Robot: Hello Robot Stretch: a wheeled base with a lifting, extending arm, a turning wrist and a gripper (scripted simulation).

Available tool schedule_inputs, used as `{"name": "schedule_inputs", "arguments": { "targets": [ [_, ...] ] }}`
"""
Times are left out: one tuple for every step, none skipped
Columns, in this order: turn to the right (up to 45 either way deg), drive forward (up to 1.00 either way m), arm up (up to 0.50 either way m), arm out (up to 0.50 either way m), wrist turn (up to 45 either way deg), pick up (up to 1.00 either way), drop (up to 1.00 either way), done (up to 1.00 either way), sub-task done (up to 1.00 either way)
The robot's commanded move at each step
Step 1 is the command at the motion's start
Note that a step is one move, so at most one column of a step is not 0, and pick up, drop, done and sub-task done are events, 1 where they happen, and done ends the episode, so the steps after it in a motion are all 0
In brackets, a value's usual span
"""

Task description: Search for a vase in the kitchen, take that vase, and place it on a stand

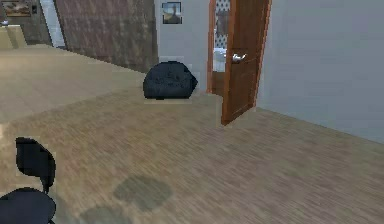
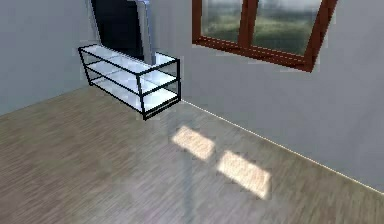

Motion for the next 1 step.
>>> {"name": "schedule_inputs", "arguments": {
  "targets": [
    [-3.0,0.00,0.00,0.00,0.0,0.00,0.00,0.00,0.00]
  ]
}}
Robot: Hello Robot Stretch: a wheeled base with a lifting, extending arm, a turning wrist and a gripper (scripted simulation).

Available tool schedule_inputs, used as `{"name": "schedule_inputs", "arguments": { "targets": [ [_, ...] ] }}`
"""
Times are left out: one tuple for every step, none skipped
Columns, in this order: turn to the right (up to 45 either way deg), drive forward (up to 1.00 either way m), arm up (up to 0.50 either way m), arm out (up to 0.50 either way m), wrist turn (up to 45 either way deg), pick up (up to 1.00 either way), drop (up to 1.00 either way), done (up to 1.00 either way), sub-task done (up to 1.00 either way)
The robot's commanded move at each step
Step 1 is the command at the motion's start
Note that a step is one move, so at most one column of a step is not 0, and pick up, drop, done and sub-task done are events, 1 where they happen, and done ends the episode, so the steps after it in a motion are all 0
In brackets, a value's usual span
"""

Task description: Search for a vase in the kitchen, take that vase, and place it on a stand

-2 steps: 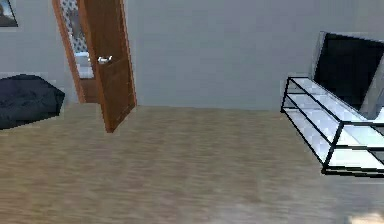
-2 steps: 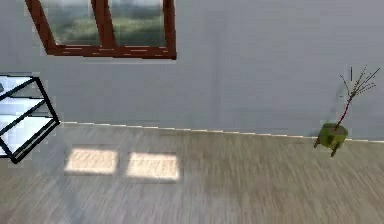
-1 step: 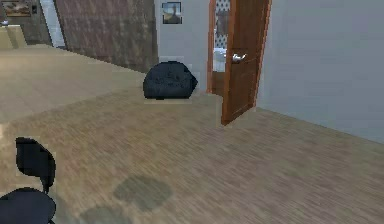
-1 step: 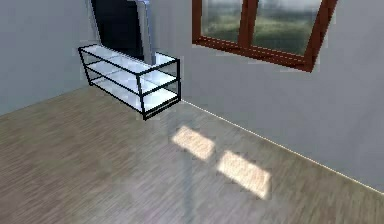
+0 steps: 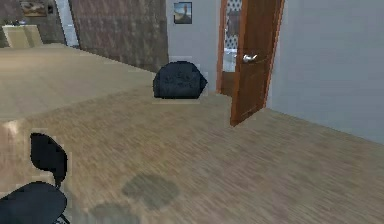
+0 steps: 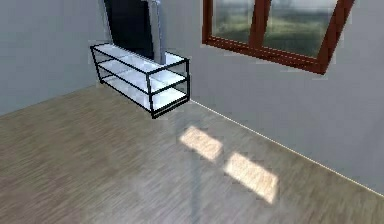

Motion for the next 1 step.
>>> {"name": "schedule_inputs", "arguments": {
  "targets": [
    [0.0,0.95,0.00,0.00,0.0,0.00,0.00,0.00,0.00]
  ]
}}
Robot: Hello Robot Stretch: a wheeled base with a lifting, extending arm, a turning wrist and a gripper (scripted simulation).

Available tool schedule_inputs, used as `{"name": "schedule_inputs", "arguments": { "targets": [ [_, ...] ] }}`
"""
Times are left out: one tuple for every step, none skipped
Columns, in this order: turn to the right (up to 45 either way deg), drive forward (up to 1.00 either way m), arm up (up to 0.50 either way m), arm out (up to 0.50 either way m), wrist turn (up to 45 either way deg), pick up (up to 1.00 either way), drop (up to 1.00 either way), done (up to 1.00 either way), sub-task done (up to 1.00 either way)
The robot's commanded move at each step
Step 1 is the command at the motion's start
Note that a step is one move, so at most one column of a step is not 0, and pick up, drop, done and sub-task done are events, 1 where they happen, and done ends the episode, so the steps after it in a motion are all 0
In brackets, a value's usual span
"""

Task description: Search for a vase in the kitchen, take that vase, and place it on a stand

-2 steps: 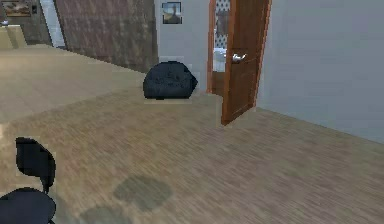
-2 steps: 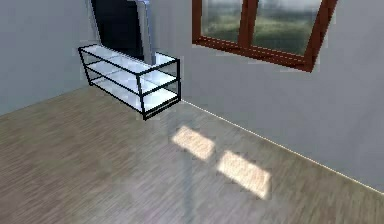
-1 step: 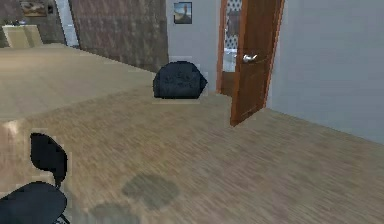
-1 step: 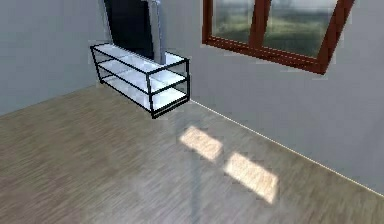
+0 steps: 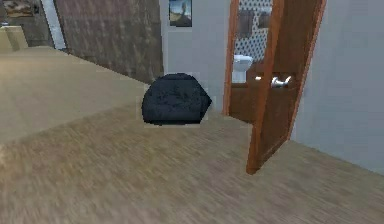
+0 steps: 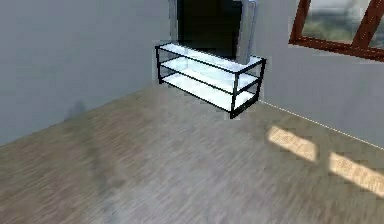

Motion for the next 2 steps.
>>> {"name": "schedule_inputs", "arguments": {
  "targets": [
    [-42.0,0.00,0.00,0.00,0.0,0.00,0.00,0.00,0.00],
    [0.0,0.85,0.00,0.00,0.0,0.00,0.00,0.00,0.00]
  ]
}}
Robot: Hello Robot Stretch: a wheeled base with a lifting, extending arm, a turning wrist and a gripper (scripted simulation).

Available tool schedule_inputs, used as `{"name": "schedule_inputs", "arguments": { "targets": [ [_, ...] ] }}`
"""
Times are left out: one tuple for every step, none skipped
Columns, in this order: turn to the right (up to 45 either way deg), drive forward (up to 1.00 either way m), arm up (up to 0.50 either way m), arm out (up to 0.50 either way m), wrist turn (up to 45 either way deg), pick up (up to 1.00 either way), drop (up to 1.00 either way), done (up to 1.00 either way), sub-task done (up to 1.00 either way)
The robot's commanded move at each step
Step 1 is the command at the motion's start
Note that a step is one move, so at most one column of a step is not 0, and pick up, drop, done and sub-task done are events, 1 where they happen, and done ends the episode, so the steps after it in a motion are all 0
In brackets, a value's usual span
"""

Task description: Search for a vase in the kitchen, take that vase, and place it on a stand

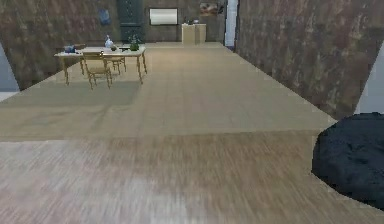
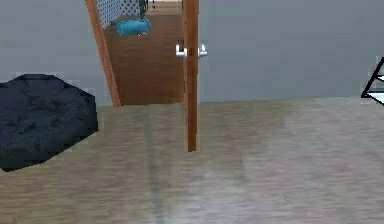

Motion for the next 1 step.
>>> {"name": "schedule_inputs", "arguments": {
  "targets": [
    [-6.0,0.00,0.00,0.00,0.0,0.00,0.00,0.00,0.00]
  ]
}}
